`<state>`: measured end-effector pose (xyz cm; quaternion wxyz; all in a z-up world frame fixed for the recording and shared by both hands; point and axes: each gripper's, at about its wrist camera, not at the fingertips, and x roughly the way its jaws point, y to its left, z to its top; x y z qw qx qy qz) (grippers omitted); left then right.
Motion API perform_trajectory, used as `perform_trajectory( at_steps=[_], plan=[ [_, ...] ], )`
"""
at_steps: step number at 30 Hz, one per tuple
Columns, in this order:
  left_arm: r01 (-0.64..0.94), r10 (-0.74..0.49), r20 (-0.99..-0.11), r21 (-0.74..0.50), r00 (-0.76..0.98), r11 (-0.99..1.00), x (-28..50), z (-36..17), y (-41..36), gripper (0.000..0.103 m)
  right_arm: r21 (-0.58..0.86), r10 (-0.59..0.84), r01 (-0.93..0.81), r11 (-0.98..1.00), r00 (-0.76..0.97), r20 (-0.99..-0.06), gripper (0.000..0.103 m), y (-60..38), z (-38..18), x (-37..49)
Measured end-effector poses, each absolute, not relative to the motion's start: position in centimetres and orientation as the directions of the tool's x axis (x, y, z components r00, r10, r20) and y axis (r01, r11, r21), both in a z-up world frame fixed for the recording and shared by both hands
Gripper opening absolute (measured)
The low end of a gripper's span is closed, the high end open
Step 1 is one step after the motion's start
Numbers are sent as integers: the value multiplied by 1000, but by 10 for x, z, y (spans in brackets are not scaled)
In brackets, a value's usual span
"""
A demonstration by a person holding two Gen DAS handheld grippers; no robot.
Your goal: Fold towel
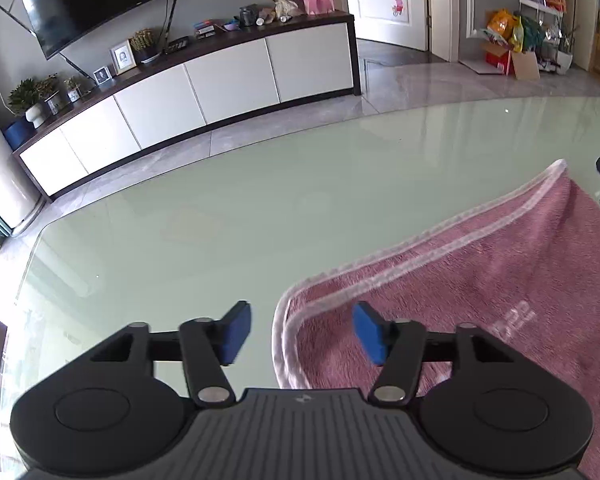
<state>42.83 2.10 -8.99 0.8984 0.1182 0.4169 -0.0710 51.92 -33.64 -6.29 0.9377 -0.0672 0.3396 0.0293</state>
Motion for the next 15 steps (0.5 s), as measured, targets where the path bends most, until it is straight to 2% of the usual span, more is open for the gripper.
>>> perform_trajectory(
  at_steps=[4, 8, 15],
  plan=[
    [242, -91, -790, 74, 606, 967, 378, -89, 29, 70, -90, 25, -113, 990, 749, -662, 39, -351, -64, 479],
    [231, -174, -804, -47, 569, 972, 302, -95, 38, 75, -34, 68, -127, 991, 716, -695, 43, -373, -68, 410],
    [125, -174, -829, -126, 531, 984, 241, -115, 42, 79, 47, 127, -137, 989, 670, -731, 43, -386, -80, 324]
  ],
)
